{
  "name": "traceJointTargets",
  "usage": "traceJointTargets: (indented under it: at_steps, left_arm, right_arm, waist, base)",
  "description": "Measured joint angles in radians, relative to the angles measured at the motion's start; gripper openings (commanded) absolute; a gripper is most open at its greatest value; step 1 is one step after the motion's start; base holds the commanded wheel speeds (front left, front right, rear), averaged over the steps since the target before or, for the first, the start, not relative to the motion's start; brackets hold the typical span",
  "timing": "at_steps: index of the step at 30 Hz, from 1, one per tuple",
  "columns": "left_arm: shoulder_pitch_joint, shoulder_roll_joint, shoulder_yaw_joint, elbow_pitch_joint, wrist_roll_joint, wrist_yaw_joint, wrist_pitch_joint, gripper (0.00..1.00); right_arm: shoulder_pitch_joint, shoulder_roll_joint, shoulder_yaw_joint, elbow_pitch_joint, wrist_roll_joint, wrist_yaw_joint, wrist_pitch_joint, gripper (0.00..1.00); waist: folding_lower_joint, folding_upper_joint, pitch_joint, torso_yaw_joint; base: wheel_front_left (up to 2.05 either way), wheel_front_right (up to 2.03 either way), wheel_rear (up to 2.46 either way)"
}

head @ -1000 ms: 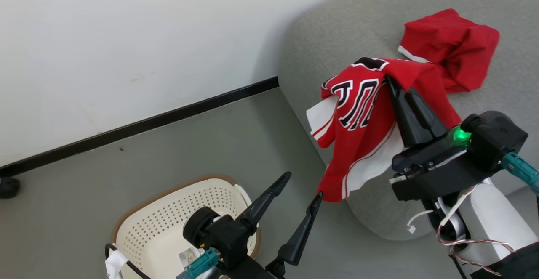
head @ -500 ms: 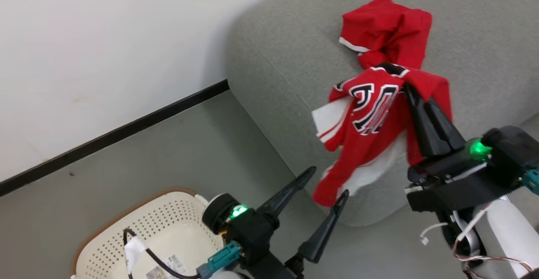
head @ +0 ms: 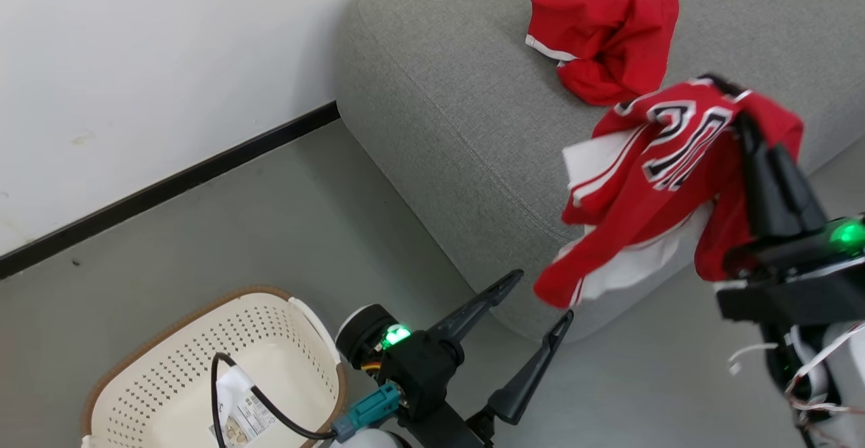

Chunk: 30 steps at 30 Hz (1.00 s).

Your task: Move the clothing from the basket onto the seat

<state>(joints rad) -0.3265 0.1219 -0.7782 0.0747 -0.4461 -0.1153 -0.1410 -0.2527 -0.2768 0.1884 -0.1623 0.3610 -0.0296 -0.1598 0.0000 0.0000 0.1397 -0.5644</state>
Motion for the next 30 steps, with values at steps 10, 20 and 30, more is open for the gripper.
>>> traceJointTargets:
  at_steps: [10, 20, 30]
  left_arm:
    - [0.002, 0.031, -0.001, -0.020, 0.000, 0.000, 0.006, 1.00]
    - [0.006, 0.074, 0.006, -0.064, 0.002, 0.001, 0.018, 1.00]
    - [0.007, 0.108, -0.006, -0.106, 0.011, 0.001, 0.049, 1.00]
  right_arm:
    - [-0.134, -0.047, -0.137, 0.036, 0.053, -0.016, -0.001, 0.00]
    - [-0.231, -0.078, -0.196, 0.102, 0.086, -0.016, 0.001, 0.00]
    - [-0.321, -0.142, -0.279, 0.177, 0.118, -0.015, 0.005, 0.00]
  waist:
    - [0.0000, 0.0000, 0.055, 0.002]
    - [0.0001, 0.0000, 0.133, 0.004]
    - [0.0001, 0.0001, 0.243, 0.012]
  base:
    - [0.00, 0.00, 0.00]
    - [0.00, 0.00, 0.00]
    - [0.00, 0.00, 0.00]
